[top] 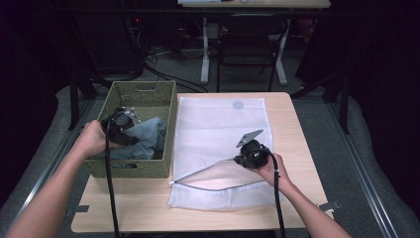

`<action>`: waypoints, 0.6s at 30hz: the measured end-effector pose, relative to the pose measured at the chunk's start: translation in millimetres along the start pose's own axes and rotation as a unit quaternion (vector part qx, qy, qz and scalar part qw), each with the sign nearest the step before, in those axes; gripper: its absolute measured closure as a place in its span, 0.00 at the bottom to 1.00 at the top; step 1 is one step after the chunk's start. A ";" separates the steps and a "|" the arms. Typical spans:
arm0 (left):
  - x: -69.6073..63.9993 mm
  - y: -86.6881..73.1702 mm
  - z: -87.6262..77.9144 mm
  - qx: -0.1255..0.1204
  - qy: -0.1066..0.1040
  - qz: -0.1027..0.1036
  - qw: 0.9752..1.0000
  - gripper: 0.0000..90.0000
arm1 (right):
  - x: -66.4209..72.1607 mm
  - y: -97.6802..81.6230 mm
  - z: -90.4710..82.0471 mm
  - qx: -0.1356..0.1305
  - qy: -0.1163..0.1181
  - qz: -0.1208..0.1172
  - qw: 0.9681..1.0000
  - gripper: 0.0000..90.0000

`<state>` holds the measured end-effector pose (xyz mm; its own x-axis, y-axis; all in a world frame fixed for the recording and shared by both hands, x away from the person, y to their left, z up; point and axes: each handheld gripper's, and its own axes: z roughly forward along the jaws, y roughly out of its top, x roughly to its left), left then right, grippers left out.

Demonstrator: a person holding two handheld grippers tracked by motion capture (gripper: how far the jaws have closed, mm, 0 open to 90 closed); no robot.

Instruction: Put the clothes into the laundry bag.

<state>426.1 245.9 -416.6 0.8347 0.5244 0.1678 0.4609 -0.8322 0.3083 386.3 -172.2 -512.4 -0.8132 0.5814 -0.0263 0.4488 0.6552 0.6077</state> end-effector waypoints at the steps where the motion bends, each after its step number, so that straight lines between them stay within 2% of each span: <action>1: 0.1 0.2 -1.0 0.000 0.001 0.001 1.000 0.79 | 0.1 -0.1 -0.1 0.000 0.000 0.001 1.000 0.99; 2: -0.4 0.4 -3.1 0.000 0.000 -0.004 1.000 0.79 | 0.0 -0.1 0.0 0.000 0.000 0.000 1.000 0.99; 18: 0.3 6.6 -24.9 -0.004 0.017 -0.009 1.000 0.79 | -0.2 -0.4 0.2 0.002 0.000 0.002 1.000 0.99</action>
<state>421.9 245.0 -391.1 0.8154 0.5455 0.1940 0.4733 -0.8210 0.3193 386.3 -172.4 -512.8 -0.8116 0.5837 -0.0229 0.4535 0.6543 0.6052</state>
